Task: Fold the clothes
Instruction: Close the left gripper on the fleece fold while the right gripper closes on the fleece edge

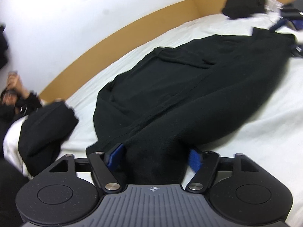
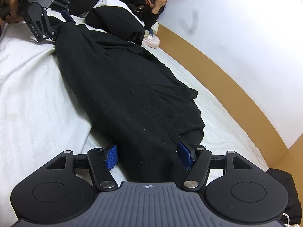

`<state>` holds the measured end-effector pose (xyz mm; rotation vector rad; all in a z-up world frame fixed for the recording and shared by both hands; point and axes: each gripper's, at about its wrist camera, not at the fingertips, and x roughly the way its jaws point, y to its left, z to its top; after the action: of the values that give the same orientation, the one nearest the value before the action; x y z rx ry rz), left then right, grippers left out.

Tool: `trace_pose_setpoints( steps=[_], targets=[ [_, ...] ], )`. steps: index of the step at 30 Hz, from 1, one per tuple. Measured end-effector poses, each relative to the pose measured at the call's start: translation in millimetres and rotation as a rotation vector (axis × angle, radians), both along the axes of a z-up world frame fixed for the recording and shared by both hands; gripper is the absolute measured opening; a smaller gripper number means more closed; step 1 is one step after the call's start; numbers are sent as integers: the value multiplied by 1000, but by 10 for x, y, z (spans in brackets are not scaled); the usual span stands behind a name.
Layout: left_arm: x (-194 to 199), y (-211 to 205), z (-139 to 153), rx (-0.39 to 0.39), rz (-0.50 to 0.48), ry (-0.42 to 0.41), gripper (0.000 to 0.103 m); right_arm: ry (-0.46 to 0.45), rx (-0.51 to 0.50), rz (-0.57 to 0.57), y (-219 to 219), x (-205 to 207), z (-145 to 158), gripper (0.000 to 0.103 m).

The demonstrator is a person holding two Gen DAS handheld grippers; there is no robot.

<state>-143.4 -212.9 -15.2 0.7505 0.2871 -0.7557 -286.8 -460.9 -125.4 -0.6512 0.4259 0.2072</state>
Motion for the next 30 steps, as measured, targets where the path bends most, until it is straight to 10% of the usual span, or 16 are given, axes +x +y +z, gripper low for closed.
trace_pose_setpoints(
  steps=[5, 23, 25, 26, 30],
  targets=[
    [-65, -51, -45, 28, -37, -82, 33, 45, 66, 0, -122, 14, 55, 52],
    [146, -107, 5, -50, 26, 65, 36, -23, -43, -18, 5, 55, -43, 55],
    [87, -104, 7, -54, 23, 23, 33, -1, -9, -40, -21, 93, -15, 42],
    [72, -79, 33, -76, 26, 15, 32, 5, 3, -49, -29, 98, -5, 15],
    [79, -25, 127, -112, 30, 27, 30, -45, 43, -52, -62, -4, 60, 14]
  ],
)
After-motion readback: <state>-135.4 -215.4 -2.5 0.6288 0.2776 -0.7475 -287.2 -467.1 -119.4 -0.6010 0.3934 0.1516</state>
